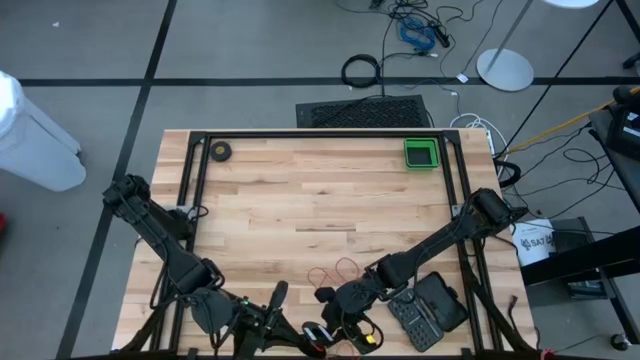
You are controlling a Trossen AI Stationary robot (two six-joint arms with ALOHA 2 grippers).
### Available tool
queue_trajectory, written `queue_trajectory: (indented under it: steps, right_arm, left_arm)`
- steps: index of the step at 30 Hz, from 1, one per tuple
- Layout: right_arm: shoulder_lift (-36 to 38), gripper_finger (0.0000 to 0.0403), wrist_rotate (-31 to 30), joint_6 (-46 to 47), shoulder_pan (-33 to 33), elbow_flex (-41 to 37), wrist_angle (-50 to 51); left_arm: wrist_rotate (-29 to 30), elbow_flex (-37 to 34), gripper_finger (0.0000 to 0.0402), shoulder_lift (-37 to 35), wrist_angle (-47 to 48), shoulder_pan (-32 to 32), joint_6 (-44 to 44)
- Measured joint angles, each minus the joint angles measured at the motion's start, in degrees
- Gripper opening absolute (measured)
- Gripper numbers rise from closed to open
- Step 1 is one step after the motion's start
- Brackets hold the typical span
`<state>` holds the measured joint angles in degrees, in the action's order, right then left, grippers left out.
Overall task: Coil cords
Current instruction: Coil the red wire into the spool
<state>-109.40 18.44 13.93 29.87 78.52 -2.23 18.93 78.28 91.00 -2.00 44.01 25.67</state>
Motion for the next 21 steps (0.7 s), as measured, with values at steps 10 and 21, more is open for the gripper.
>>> queue_trajectory:
  steps: [10,21]
  right_arm:
    - [0.1,0.0064,0.0,-0.2,-0.2,0.0,-2.8]
    - [0.1,0.0004,-1.3,-2.1,-0.9,0.0,-2.1]
  left_arm:
    - [3.0,0.0,0.0008,0.0,1.8,0.0,-1.1]
    - [4.1,0.0,0.0008,0.0,2.0,0.0,-1.3]
